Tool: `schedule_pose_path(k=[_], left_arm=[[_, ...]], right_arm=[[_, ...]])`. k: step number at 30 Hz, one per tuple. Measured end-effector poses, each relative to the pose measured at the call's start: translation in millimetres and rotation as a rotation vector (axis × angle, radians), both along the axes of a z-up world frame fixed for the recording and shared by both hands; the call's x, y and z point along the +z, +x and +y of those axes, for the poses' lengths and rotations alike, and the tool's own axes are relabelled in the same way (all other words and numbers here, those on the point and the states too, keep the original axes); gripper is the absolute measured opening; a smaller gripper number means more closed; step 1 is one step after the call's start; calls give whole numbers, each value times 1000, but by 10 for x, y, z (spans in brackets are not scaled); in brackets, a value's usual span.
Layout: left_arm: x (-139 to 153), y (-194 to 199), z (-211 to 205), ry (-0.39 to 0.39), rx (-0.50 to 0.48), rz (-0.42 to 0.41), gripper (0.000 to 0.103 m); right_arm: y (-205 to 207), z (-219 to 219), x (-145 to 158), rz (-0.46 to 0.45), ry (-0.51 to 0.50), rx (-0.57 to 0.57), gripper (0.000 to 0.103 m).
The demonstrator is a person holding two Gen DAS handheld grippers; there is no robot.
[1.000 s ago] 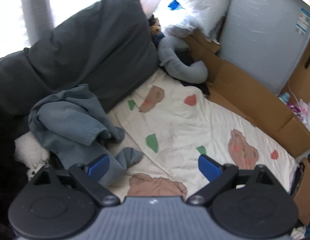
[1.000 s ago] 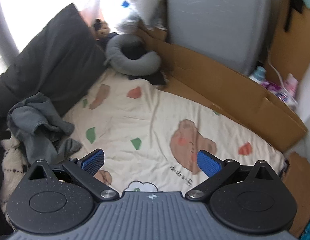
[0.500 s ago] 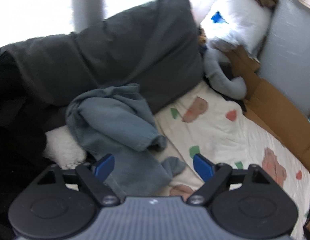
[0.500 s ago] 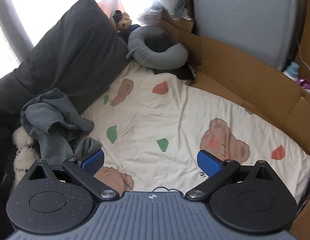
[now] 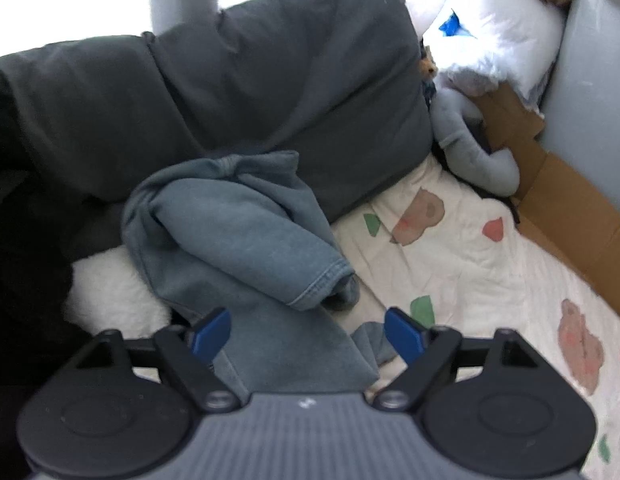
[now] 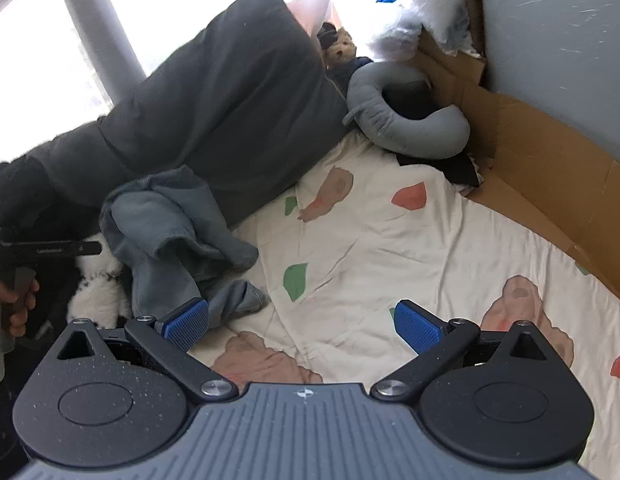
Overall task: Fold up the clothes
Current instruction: 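Move the left tool toward the crumpled light-blue jeans by the pillow, then close the left gripper on the jeans leg hem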
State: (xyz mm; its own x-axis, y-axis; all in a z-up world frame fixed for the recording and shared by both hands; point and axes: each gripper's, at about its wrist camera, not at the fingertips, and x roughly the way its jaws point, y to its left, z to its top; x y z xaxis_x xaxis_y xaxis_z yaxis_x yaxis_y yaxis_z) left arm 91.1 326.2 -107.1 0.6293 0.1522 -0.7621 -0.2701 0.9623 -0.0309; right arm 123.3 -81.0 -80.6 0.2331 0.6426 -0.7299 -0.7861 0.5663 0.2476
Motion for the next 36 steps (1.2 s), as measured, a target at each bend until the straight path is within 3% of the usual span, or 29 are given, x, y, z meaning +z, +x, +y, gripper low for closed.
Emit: schedule_pose_path(k=[4, 11, 12, 14, 18, 21, 23, 25, 32, 36], left_arm=[[-249, 159, -16, -8, 1, 13, 79], [-615, 405, 18, 10, 35, 22, 78], [-669, 446, 27, 15, 40, 22, 76], [-771, 531, 43, 29, 53, 23, 64], [-898, 635, 99, 20, 116, 16, 60], [-934, 661, 106, 33, 112, 15, 55], [-953, 672, 103, 46, 96, 14, 31], [-949, 681, 91, 75, 93, 16, 19], [-741, 592, -11, 57, -6, -65, 12], [-629, 520, -145, 3, -61, -92, 12]], right_arm=[[21, 77, -135, 24, -15, 28, 102], [69, 115, -310, 62, -24, 19, 101], [86, 104, -340, 72, -28, 15, 101], [124, 77, -413, 93, -40, 3, 101], [166, 64, -500, 108, -55, -9, 101], [183, 73, -525, 112, -48, -11, 101], [200, 80, -546, 119, -42, -16, 101], [219, 84, -570, 129, -40, -24, 101], [223, 130, -603, 145, -25, -20, 101], [226, 167, -576, 156, -6, -29, 101]])
